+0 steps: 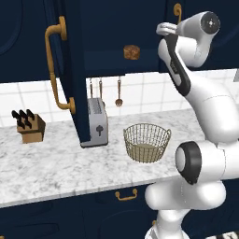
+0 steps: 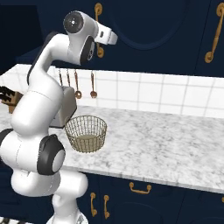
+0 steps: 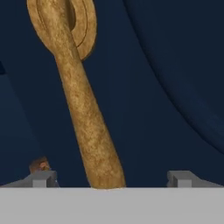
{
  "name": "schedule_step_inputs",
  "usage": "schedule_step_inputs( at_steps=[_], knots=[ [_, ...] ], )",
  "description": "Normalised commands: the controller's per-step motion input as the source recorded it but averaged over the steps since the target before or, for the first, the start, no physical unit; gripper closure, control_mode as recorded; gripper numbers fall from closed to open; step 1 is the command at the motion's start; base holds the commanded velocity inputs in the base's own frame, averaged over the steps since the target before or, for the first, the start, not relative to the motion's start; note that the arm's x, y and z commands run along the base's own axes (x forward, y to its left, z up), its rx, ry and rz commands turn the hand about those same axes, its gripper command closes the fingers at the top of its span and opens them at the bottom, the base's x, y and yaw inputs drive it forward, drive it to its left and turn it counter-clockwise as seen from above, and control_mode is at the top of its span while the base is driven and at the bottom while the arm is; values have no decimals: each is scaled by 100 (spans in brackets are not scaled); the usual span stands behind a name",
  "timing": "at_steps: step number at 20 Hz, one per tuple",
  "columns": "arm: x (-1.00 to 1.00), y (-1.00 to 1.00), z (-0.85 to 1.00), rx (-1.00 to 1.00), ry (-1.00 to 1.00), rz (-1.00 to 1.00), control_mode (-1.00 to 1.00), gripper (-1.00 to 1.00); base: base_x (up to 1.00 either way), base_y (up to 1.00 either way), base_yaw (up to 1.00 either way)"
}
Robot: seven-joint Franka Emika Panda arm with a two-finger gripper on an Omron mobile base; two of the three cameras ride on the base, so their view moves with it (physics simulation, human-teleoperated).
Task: Open the cabinet, pick up the bread from the cabinet and place it in the basket. Then move the basket to the dining counter.
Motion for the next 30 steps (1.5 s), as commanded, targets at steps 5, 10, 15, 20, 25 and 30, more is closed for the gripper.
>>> schedule_step_inputs(
  at_steps=[5, 10, 15, 20, 25, 30],
  knots=[
    [83, 0, -21, 7, 0, 0, -100, 100, 0, 0, 0],
    [-30, -21, 7, 10, -1, 3, -100, 100, 0, 0, 0],
    [-100, -59, 37, 9, 0, 1, -100, 100, 0, 0, 0],
    [-100, -87, 37, 7, 0, 0, -100, 100, 0, 0, 0],
    [-100, -93, 52, 8, 3, 0, -100, 100, 0, 0, 0],
    [-100, -83, 36, 1, 2, 0, -100, 100, 0, 0, 0]
  ],
)
